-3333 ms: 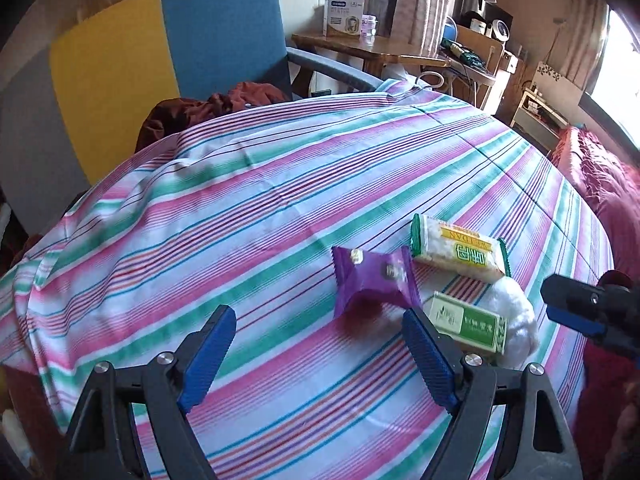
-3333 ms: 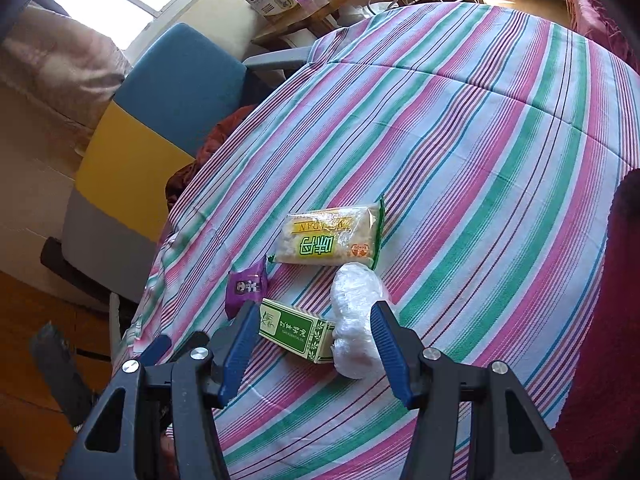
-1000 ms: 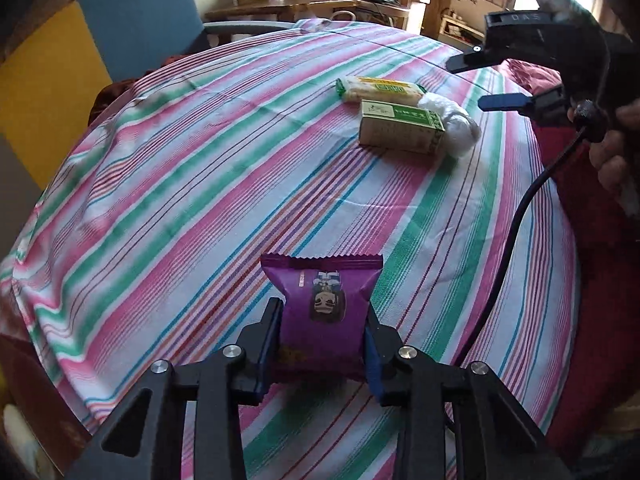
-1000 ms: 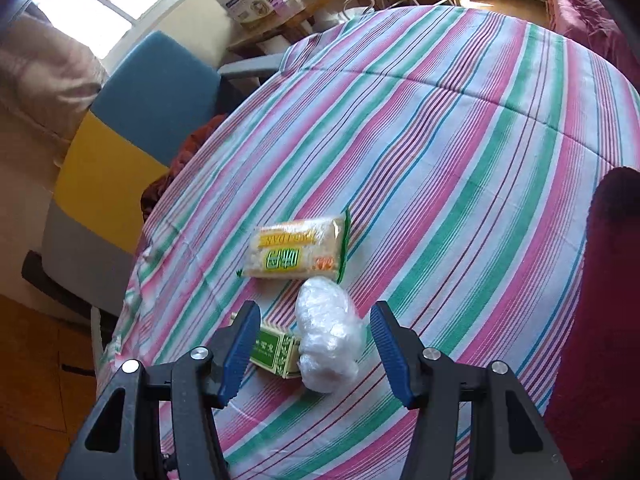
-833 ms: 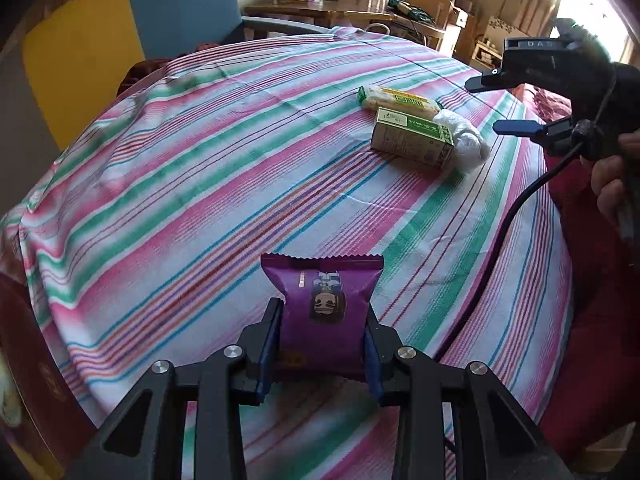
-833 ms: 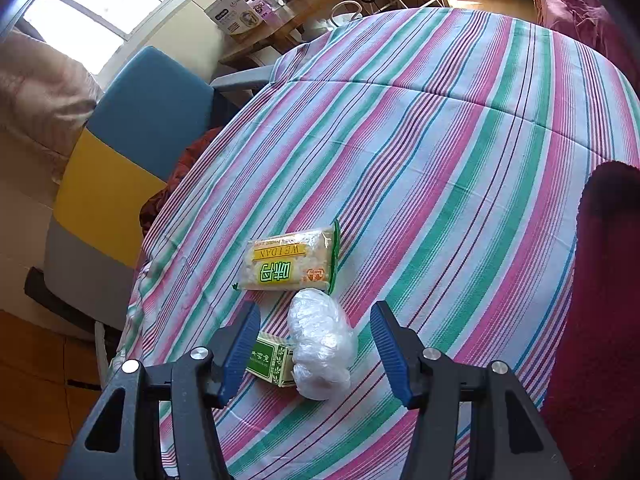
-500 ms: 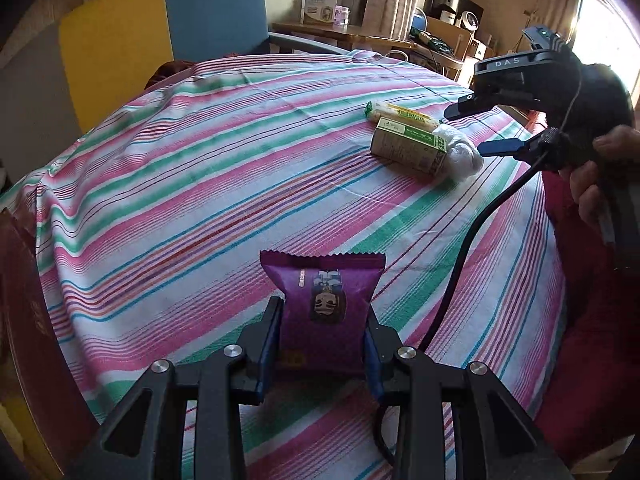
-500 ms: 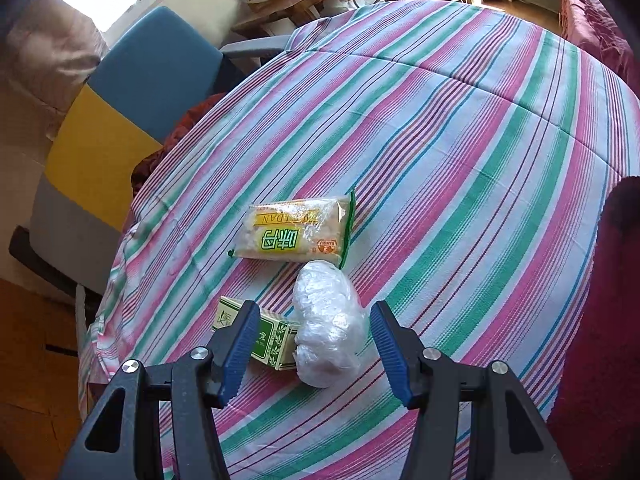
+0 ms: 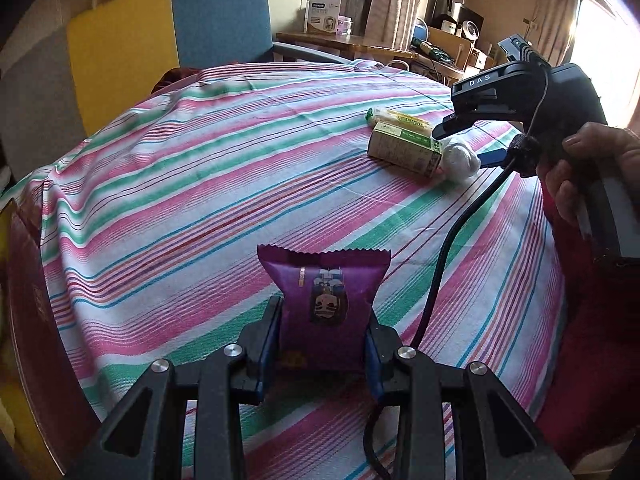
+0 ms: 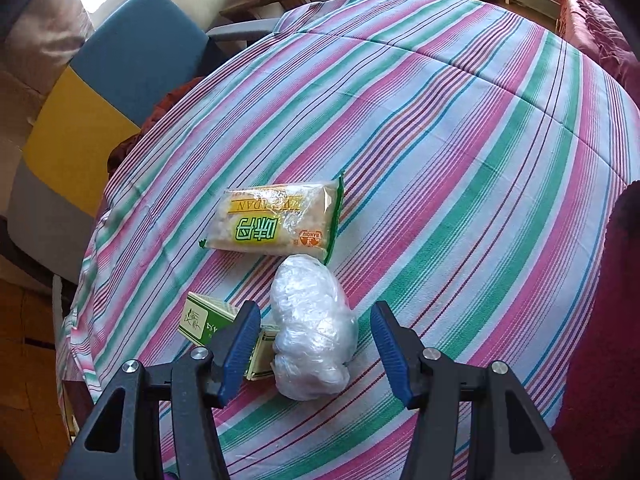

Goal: Organize objects
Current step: 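Hold the purple packet in left while right grasps the plastic-wrapped ball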

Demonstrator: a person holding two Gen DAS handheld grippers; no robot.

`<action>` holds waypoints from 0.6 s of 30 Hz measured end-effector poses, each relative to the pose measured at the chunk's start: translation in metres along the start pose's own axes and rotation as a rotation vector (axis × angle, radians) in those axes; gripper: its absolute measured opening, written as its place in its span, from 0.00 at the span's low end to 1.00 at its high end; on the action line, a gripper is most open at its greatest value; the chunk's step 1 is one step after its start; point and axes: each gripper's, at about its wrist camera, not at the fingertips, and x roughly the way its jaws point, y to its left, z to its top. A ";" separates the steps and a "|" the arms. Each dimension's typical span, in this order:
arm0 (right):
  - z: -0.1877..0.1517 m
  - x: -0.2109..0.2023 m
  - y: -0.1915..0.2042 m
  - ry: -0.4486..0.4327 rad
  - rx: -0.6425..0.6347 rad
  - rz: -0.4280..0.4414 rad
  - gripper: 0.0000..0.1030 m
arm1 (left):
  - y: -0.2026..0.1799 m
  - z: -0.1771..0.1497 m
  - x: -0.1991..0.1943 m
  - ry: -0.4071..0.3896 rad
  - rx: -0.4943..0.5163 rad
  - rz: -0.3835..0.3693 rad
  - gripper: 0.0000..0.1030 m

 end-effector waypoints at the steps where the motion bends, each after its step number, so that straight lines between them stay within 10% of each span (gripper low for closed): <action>1: 0.001 -0.001 -0.002 -0.004 0.014 0.010 0.57 | 0.000 0.000 0.000 -0.001 -0.003 -0.001 0.35; 18: -0.009 0.014 0.024 0.033 -0.216 -0.190 0.36 | -0.002 -0.004 -0.003 -0.020 -0.004 0.014 0.36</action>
